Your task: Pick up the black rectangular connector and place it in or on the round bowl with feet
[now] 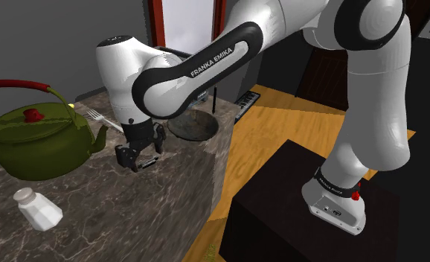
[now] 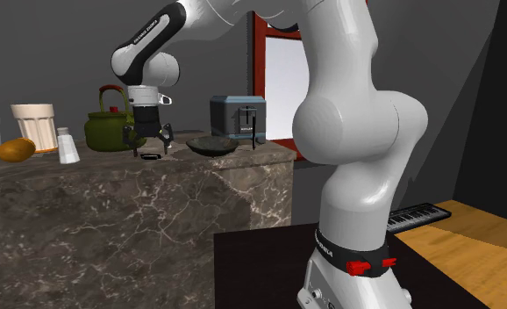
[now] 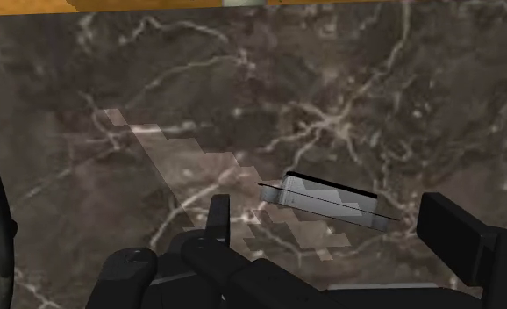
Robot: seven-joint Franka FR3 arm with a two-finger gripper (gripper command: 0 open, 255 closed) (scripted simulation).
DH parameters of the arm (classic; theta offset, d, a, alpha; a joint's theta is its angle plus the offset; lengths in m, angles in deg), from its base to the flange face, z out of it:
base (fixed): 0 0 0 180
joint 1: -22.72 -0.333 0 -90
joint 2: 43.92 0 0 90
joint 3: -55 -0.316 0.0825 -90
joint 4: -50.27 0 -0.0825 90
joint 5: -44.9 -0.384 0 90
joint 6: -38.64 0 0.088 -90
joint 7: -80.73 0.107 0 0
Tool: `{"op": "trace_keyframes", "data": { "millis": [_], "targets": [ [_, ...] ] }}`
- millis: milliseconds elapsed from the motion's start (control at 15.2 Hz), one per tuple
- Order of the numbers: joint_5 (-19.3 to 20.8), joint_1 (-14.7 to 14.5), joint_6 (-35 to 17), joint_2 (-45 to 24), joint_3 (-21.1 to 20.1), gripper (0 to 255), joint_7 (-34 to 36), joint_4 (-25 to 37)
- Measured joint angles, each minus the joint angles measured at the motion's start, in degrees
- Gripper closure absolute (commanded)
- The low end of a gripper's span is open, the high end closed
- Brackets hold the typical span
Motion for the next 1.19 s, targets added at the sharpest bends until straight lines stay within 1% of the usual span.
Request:
{"op": "trace_keyframes", "data": {
  "millis": [66,726,1188],
  "targets": [
    [0.0,0.0,0.0,0.0,0.0,255,0.0,0.0],
    [0.0,0.0,0.0,0.0,0.0,255,0.0,0.0],
    [-1.1,0.4,3.7,2.0,-0.5,255,-0.7,1.9]
  ]
}}
